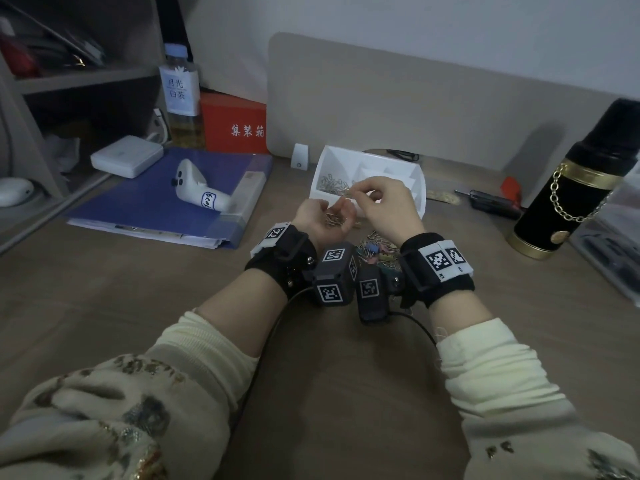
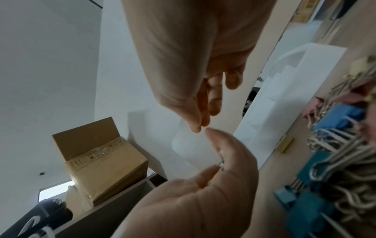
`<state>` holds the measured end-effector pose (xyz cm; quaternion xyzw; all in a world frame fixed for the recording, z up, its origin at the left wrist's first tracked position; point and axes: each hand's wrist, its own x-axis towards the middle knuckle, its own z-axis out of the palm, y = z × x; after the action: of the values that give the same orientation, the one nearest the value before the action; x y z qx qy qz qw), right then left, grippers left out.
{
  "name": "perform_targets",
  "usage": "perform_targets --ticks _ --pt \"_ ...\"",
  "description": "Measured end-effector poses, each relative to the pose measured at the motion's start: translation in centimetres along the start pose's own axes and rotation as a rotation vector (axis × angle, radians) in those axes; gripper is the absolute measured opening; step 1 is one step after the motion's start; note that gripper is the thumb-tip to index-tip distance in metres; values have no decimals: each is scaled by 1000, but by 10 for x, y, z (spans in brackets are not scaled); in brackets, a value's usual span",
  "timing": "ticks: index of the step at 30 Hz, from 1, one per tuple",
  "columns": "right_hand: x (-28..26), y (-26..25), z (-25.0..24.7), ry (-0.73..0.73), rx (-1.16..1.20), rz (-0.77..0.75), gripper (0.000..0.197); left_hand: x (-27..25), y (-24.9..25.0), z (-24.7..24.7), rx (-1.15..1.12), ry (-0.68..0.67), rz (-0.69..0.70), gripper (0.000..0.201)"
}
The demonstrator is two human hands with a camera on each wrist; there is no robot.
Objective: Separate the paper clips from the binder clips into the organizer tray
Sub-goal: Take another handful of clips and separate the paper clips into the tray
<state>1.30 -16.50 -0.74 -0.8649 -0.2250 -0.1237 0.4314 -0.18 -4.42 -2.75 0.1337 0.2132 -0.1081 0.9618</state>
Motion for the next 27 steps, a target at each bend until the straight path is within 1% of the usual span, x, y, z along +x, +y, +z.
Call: perform_targets --ticks 1,2,4,7,8,10,15,19,22,24,27 --pt "1 5 -1 14 -26 17 15 3 2 -2 -19 19 17 26" --pt "1 10 -3 -12 -47 44 17 5 3 -3 -19 35 32 29" --pt "1 18 -2 -164 -89 111 22 6 4 -4 26 42 56 36" --pt "-4 24 1 -425 -49 224 35 6 4 -4 89 30 93 40" --pt "-5 25 1 -482 -55 242 40 6 4 -4 98 33 98 41" --pt "-7 25 0 -530 -98 256 41 7 5 -4 105 38 107 42" --pt "-6 29 -5 -487 -146 281 30 9 5 -5 113 50 124 41" --pt "-6 30 -6 -432 -149 340 21 11 5 -6 119 54 125 42" --pt "-6 29 -8 -392 -244 315 17 11 5 -6 124 56 122 42" --pt "-6 28 -8 -366 -242 296 18 12 5 -6 124 57 120 42" --pt "-5 26 -9 -306 -215 266 30 12 5 -7 122 54 114 42"
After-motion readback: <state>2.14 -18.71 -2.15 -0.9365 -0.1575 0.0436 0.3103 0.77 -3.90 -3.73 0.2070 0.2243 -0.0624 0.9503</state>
